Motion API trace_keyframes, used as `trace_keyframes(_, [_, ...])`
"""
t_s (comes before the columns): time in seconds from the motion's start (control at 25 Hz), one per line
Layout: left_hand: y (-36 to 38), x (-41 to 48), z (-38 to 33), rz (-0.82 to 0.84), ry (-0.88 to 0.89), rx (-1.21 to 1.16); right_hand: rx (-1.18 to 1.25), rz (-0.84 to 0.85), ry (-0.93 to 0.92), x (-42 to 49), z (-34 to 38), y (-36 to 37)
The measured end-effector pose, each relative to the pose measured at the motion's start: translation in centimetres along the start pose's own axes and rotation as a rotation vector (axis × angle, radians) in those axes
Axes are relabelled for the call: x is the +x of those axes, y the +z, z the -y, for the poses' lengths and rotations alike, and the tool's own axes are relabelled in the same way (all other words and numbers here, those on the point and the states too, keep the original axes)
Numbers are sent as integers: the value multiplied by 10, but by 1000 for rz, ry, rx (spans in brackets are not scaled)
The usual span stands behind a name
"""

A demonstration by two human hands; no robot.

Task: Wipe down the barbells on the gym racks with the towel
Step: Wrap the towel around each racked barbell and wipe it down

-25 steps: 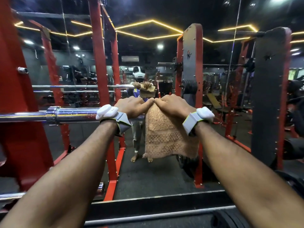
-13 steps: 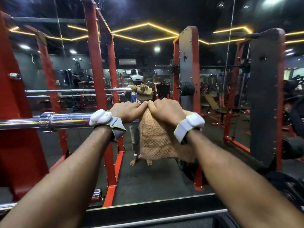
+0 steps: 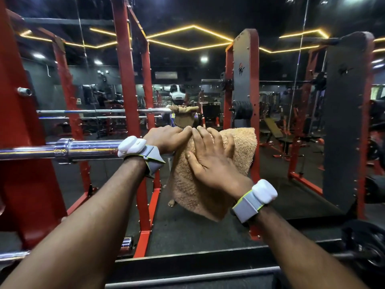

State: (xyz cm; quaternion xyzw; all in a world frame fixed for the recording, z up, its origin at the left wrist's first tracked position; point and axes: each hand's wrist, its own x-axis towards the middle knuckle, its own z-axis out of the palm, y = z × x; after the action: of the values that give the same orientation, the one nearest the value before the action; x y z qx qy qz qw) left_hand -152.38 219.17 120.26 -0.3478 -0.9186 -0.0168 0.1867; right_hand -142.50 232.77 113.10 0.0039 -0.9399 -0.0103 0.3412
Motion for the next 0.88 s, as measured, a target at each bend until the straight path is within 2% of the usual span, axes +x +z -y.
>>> trace_keyframes(0.04, [0, 1, 0, 6, -18, -48, -11, 90, -36, -1, -3, -1])
trace_keyframes(0.16, [4, 3, 0, -15, -50, -101, 40, 517, -135, 6, -13, -22])
trace_keyframes(0.2, [5, 3, 1, -18, -60, -95, 89, 588, -150, 10, -16, -32])
trace_keyframes(0.4, [3, 4, 1, 15, -62, -87, 232, 617, -206, 25, -26, -51])
trace_keyframes(0.48, [2, 2, 0, 6, -41, -46, 324, 541, -171, 26, -27, -48])
trace_keyframes(0.64, [2, -2, 1, -49, 22, 45, 483, 107, -114, 31, -23, -39])
trace_keyframes(0.72, [3, -1, 6, -76, -15, -101, 234, -34, -129, 32, -19, -35])
trace_keyframes(0.8, [4, 0, 13, -117, 6, -257, -55, -83, -196, 34, -20, -29])
trace_keyframes(0.88, [3, -4, 21, -162, 76, -280, -78, -54, -212, 42, -25, -27])
